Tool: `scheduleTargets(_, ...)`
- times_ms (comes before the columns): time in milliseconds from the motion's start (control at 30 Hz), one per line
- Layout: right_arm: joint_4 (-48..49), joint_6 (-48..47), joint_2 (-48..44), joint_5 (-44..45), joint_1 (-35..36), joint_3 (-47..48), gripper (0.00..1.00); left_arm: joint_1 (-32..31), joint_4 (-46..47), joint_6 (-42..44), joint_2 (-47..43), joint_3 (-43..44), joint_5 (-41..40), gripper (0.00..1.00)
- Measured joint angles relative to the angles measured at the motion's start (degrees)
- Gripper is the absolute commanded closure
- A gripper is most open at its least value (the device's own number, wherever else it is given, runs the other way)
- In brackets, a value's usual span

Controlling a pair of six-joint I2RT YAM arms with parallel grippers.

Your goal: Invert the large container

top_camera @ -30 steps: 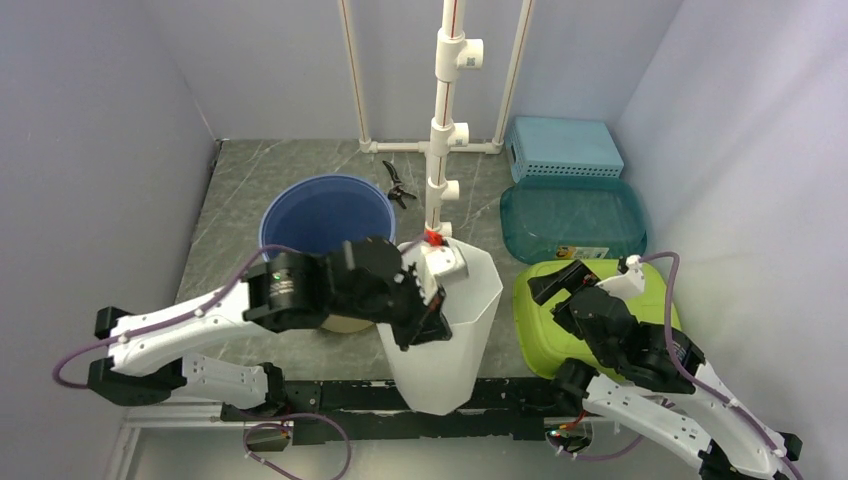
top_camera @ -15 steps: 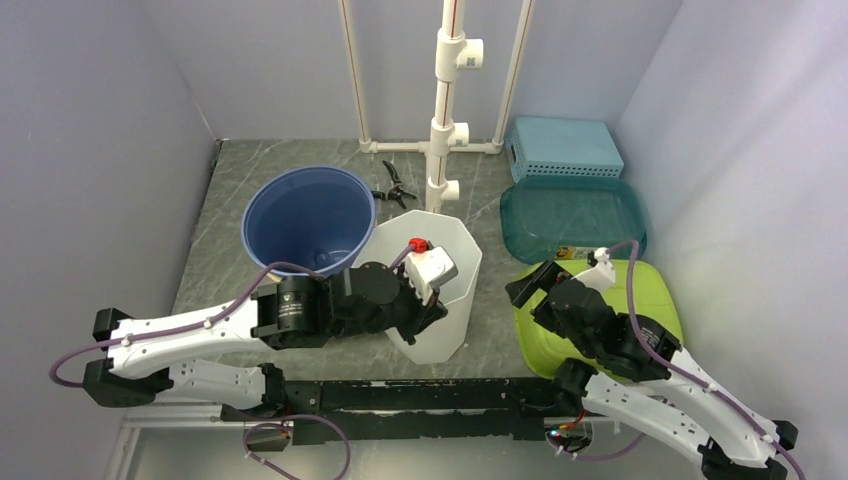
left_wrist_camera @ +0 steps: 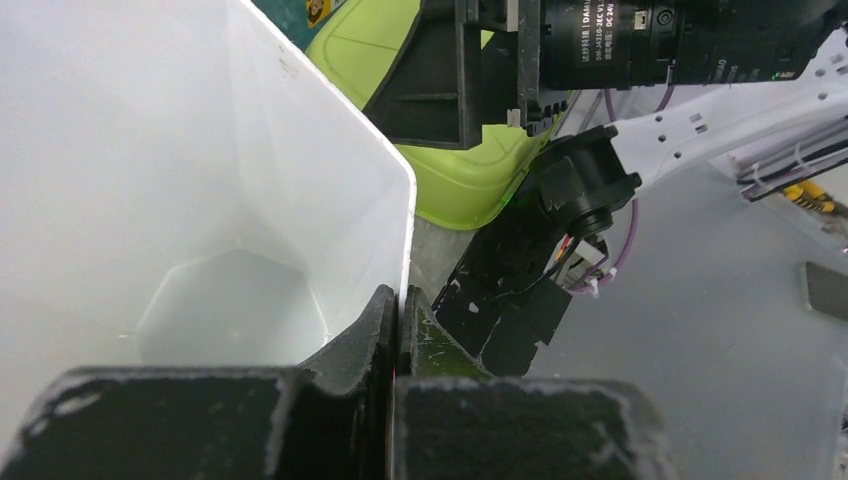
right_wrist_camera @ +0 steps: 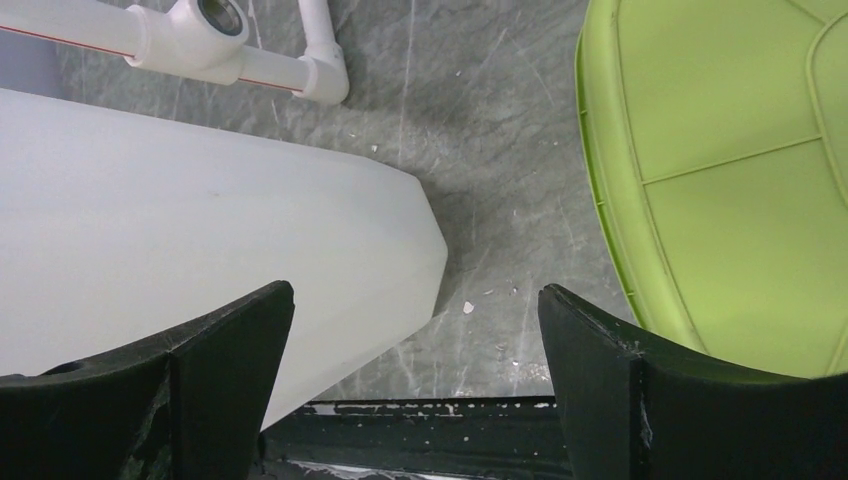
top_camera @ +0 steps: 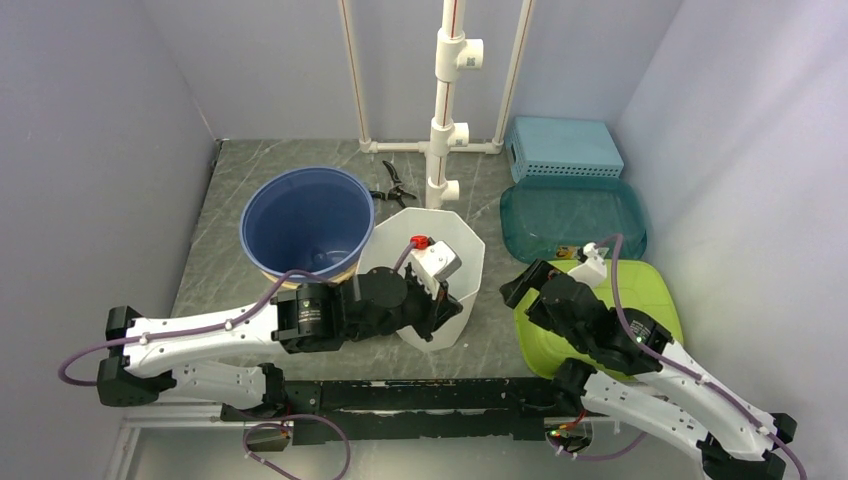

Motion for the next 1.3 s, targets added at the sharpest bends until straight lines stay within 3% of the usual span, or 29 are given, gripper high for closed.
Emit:
scheduleTargets(533,-4.50,-4.28,0.44,4.59,0.00,6.27,0.02,-0.81,11.56,-6.27,3.15,0.02,4.00,0.97)
scheduleTargets(900,-4.31,-6.82,-0.90,4.09,-0.02,6.88,0.01,-6.49,26.86,-14.69,-2.82,-12.02,-6.60,0.97)
scheduleTargets(1300,-2.73,-9.20,-0.98,-0.98,0.00,6.73,0.00,-22.49,29.90,-16.81,-4.96,-15.76,-28.09,0.97)
